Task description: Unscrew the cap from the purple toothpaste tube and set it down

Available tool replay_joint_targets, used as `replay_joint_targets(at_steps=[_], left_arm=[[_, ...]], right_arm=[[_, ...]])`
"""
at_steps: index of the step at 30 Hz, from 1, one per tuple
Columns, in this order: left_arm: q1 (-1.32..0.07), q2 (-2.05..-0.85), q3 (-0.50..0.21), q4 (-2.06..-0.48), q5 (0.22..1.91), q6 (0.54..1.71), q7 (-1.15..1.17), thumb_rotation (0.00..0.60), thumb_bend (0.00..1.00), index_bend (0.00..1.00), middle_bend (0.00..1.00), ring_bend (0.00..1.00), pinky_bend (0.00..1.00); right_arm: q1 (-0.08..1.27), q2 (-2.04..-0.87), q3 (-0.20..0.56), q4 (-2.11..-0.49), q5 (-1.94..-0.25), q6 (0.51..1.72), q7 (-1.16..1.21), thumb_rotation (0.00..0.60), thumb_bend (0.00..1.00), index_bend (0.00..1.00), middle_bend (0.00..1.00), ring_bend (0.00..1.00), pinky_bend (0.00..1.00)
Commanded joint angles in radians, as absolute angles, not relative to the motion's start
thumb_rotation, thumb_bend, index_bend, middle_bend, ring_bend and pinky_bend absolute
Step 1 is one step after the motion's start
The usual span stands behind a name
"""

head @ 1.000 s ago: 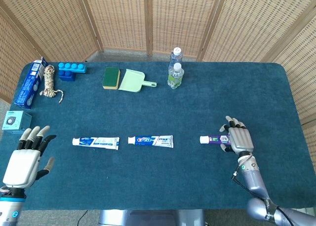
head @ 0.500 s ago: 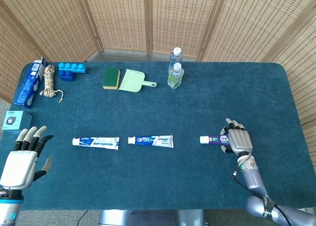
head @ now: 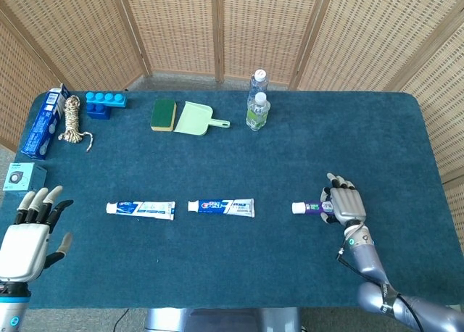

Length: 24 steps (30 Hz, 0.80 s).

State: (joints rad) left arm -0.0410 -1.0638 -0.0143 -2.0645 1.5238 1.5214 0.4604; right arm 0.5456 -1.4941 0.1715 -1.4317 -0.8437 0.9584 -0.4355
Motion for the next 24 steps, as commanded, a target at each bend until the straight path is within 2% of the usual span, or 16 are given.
replay_joint_targets(at_steps=[1,4,9,12,15,24], left_arm=[[-0.036,-1.062,-0.011,-2.062,1.527,1.528,0.456,0.6,0.37,0.2,0.08,0.0,0.0],[-0.028,-1.059,-0.006,-2.059,1.532,1.538,0.45,0.6,0.37,0.2,0.08,0.0,0.0],[-0.015,-1.051,0.0,-2.054,1.543,1.557,0.435,0.6,0.37,0.2,0.08,0.0,0.0],[-0.009,-1.046,0.001,-2.05,1.55,1.566,0.423,0.6,0.37,0.2,0.08,0.0,0.0],[-0.004,-1.042,0.002,-2.047,1.558,1.575,0.415,0.6,0.37,0.2,0.08,0.0,0.0],[-0.007,-1.039,0.004,-2.056,1.578,1.568,0.417,0.6,0.37,0.2,0.11,0.0,0.0]], right_arm=[[0.564,-1.501,0.174,-1.418,-0.823,0.938,-0.451,0.6,0.36,0.54,0.09,0.08,0.14],[0.586,-1.509,0.176,-1.406,-0.795,0.915,-0.473,0.6,0.42,0.62,0.18,0.15,0.21],[0.6,-1.515,0.186,-1.404,-0.789,0.904,-0.451,0.6,0.57,0.83,0.45,0.4,0.53],[0.594,-1.51,0.191,-1.405,-0.818,0.905,-0.405,0.6,0.63,0.92,0.57,0.52,0.65],[0.573,-1.494,0.201,-1.424,-0.877,0.92,-0.32,0.6,0.65,0.96,0.62,0.58,0.72],[0.5,-1.371,0.221,-1.573,-1.036,0.941,-0.054,0.6,0.64,0.96,0.67,0.65,0.79]])
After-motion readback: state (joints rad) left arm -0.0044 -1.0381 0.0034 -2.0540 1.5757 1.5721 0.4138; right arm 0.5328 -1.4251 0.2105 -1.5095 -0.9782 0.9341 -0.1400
